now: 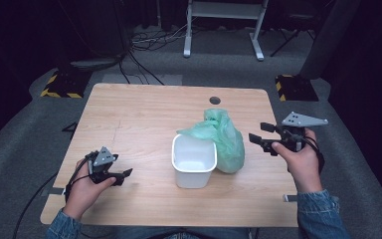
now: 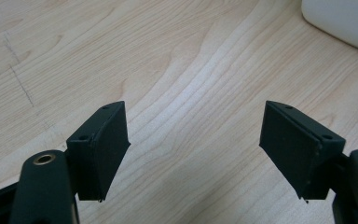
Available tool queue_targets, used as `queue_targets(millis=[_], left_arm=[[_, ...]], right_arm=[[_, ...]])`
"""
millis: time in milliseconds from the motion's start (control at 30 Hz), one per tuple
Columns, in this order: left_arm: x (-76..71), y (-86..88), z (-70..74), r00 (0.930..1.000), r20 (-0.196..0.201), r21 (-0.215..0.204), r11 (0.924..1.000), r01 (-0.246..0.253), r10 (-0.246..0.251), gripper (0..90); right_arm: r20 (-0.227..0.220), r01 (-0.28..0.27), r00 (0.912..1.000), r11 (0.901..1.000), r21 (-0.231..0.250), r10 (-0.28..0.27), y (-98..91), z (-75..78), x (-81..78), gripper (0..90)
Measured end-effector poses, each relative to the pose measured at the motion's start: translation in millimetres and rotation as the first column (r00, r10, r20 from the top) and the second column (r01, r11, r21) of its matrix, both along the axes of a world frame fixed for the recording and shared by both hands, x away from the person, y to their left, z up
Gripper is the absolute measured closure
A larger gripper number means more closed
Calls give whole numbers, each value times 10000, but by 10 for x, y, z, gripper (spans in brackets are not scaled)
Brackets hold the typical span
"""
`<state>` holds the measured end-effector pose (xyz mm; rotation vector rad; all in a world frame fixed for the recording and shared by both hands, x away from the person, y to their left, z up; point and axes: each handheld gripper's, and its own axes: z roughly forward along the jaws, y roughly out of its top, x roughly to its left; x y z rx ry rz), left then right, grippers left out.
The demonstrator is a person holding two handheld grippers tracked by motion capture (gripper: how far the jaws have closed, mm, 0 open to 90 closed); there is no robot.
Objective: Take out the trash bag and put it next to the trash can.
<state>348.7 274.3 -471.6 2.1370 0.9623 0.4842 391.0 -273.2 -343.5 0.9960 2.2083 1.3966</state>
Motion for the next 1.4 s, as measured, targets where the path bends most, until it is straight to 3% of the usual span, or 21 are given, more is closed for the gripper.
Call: queue_targets(millis=[333, 567, 1100, 1400], left_arm=[[-24, 77, -16, 9998, -100, -50, 9998, -198, 198, 232], [-39, 134, -28, 9995, -101, -57, 9995, -303, 303, 232], [-78, 249, -79, 9987, -194, 161, 9988, -470, 473, 219], [-121, 320, -141, 9977, -308, 171, 9980, -601, 606, 211]], right_arm=[[-175, 589, 9981, 9975, -384, -597, -317, -302, -83, 305], [-352, 622, 9973, 9954, -723, -649, -458, -529, -121, 297], [-1366, 413, 9888, 9904, -1320, -595, -537, -1056, -198, 271], [-1774, 432, 9821, 9922, -1167, -637, -543, -1347, -274, 257]])
